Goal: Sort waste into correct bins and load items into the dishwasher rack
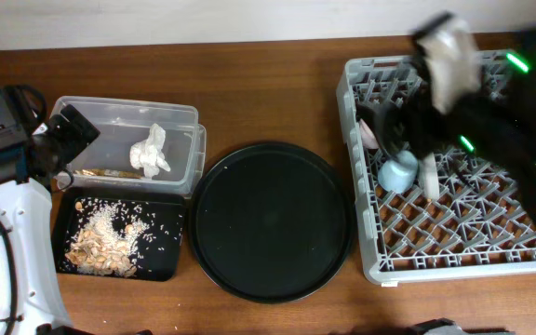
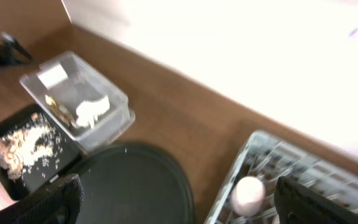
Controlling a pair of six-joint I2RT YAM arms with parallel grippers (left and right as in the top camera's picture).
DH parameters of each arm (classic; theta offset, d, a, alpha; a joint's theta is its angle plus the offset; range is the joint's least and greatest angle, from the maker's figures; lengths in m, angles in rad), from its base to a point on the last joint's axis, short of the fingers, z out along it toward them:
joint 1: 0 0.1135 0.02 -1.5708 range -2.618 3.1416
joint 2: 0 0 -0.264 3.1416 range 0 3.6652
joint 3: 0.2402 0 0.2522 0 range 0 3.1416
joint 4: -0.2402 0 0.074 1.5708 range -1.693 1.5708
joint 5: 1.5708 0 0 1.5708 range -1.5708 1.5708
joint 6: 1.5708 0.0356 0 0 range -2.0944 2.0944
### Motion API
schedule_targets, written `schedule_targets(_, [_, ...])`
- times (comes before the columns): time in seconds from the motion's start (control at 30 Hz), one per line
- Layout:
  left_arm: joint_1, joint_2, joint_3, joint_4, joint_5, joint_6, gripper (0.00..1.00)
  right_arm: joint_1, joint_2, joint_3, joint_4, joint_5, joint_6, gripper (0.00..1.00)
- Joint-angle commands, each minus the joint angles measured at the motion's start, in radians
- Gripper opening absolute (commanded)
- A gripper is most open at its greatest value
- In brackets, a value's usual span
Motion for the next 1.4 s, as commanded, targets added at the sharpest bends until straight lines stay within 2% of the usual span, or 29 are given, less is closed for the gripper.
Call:
schedule_targets(0.0, [0.004, -0.021, 0.002, 0.002, -0.007, -0.002, 0.99, 0.000, -0.232, -0.157, 0.040, 0.041, -0.025, 0.99])
schedule_targets(0.1, [0.004, -0.021, 0.002, 0.002, -0.007, -0.002, 0.99, -0.006, -0.507, -0.490, 0.207, 0.047, -0.025, 0.99])
schedule_targets(0.17, [0.004, -0.021, 0.002, 0.002, -0.007, -0.002, 0.99, -0.027, -0.794, -0.885, 0.431, 0.047, -0.025, 0.99])
schedule_targets(0.27, [0.004, -0.021, 0.002, 0.002, -0.007, -0.002, 0.99, -0.082, -1.106, -1.319, 0.674, 0.033, -0.009, 0.99])
schedule_targets(0.37, [0.004, -0.021, 0.002, 0.002, -0.007, -0.002, 0.99, -0.125, -1.254, -1.601, 0.958, -0.013, 0.010, 0.99])
schedule_targets(0.43, [0.004, -0.021, 0.002, 0.002, -0.007, -0.002, 0.99, -0.163, -1.312, -1.803, 1.247, -0.009, 0.119, 0.99])
schedule_targets(0.5, [0.004, -0.021, 0.002, 0.002, -0.007, -0.002, 0.99, -0.184, -1.312, -1.936, 1.393, 0.050, 0.228, 0.99])
schedule_targets(0.57, [0.004, -0.021, 0.002, 0.002, -0.007, -0.002, 0.99, -0.183, -1.312, -2.002, 1.385, 0.123, 0.283, 0.99])
schedule_targets(0.67, [0.004, -0.021, 0.002, 0.002, -0.007, -0.002, 0.99, -0.183, -1.312, -2.063, 1.350, 0.137, 0.282, 0.98])
schedule_targets(0.77, [0.004, -0.021, 0.002, 0.002, -0.007, -0.002, 0.99, -0.184, -1.312, -2.062, 1.197, 0.136, 0.282, 0.98])
schedule_targets(1.37, [0.004, -0.021, 0.002, 0.002, -0.007, -0.002, 0.99, -0.183, -1.312, -2.062, 1.191, 0.136, 0.282, 0.99])
